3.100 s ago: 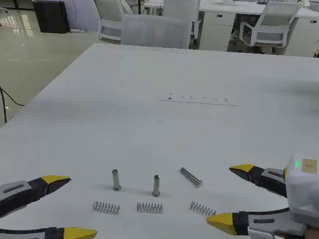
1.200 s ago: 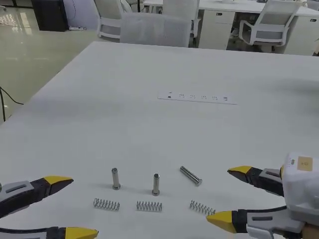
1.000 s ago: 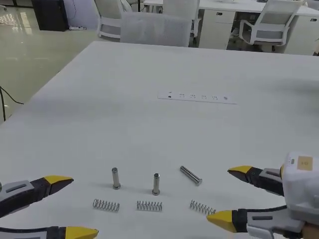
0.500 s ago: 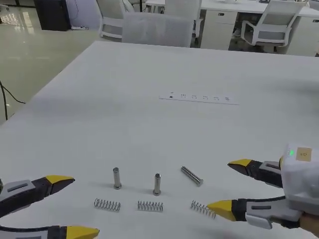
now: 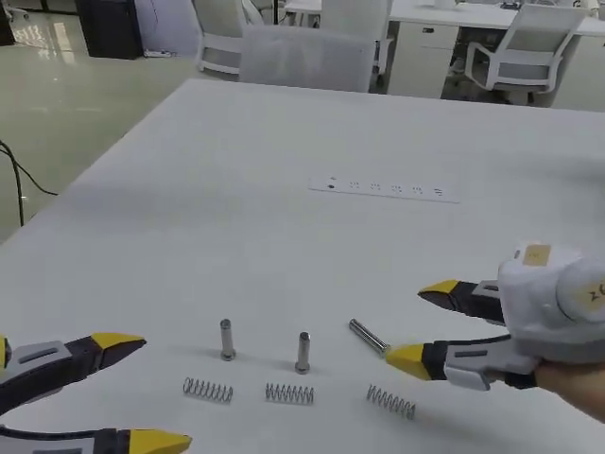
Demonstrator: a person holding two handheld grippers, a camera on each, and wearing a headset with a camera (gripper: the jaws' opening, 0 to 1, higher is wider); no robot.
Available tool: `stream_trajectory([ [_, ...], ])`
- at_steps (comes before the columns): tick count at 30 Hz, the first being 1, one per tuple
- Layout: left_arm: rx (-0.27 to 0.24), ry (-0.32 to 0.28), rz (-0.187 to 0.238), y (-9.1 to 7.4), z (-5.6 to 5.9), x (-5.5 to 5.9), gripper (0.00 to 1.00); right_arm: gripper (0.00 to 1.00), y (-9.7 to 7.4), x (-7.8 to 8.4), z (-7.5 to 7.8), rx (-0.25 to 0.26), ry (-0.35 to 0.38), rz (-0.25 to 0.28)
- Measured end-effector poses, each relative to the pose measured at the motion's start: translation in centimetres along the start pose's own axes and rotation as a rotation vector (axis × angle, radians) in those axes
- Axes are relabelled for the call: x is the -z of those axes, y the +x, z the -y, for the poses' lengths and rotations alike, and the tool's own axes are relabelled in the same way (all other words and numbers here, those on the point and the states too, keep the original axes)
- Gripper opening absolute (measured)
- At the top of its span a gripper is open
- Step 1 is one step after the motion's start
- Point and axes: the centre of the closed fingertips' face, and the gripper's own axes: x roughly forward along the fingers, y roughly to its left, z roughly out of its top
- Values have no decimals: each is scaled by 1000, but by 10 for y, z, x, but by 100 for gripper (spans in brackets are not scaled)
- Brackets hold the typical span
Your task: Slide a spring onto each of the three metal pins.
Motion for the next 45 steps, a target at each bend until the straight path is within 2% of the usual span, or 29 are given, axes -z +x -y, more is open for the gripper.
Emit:
stream_trajectory([
  [10, 0, -1, 1, 0, 0, 0, 65, 49, 23, -4, 11, 5, -1, -55],
  [25, 2, -4, 0, 2, 0, -1, 64, 41, 56, 9, 18, -2, 37, -148],
  [37, 1, -6, -3, 3, 0, 0, 64, 25, 73, 17, 16, -4, 89, -221],
  [45, 4, -6, -3, 3, 0, 1, 63, 17, 81, 24, 14, 2, 120, -273],
])
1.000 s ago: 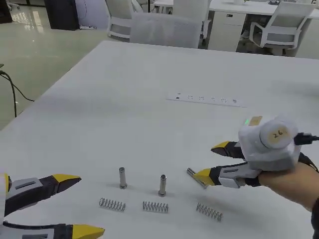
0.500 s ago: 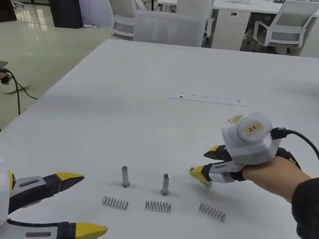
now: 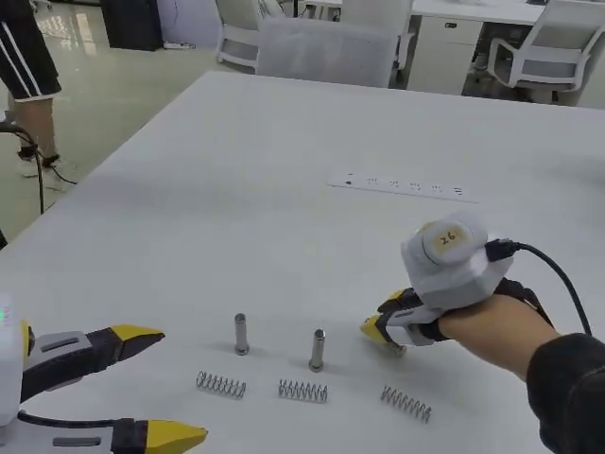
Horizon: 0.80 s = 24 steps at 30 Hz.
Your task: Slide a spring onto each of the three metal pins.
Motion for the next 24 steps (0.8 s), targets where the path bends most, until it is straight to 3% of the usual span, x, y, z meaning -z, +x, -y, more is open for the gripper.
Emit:
stream_trajectory([
  [24, 7, -1, -3, 0, 1, 1, 62, 7, 11, 9, 1, 15, 54, -80],
])
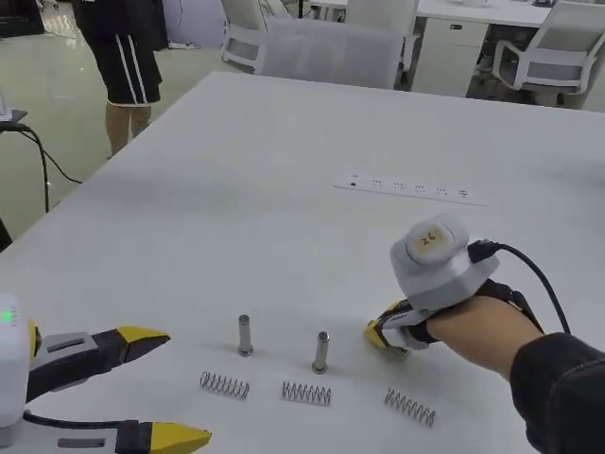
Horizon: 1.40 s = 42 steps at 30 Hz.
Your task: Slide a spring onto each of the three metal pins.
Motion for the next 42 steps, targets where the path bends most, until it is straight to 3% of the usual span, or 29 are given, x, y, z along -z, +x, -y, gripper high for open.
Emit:
stream_trajectory([
  [11, 0, -2, -1, 0, -1, 0, 62, 5, -2, 0, -1, 7, 35, -9],
  [25, 9, 1, -1, 0, 1, 1, 62, 5, -34, -5, -5, 25, 24, 31],
  [42, 12, 11, 3, 0, 2, -1, 61, 5, -60, 8, -12, 47, 30, 44],
])
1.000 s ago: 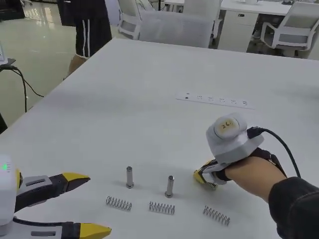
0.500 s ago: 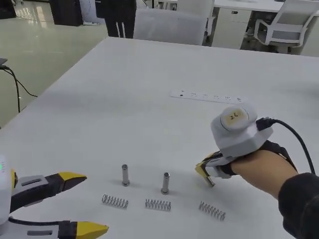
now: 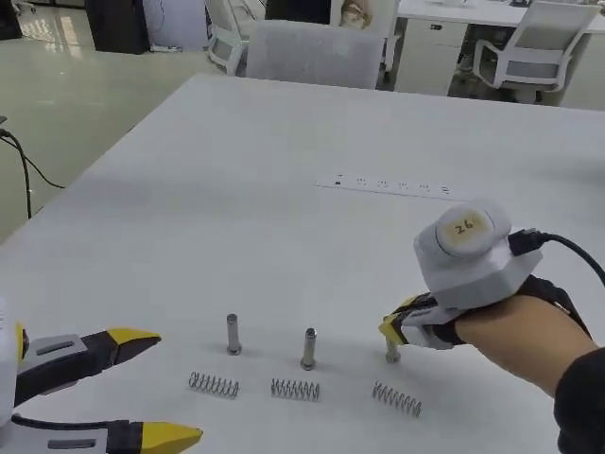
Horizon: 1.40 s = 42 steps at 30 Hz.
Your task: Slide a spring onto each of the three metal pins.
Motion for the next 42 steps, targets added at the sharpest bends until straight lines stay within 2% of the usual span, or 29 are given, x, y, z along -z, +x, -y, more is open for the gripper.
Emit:
stream_trajectory([
  [20, -1, 1, -3, 1, 1, -1, 61, 5, -11, 13, -5, -3, 40, -17],
  [32, 0, -1, -2, 0, 1, -1, 61, 5, -12, 15, -4, 2, 56, -18],
  [42, 2, 0, -4, -1, 1, -1, 61, 7, -13, 15, -5, -2, 37, -5],
])
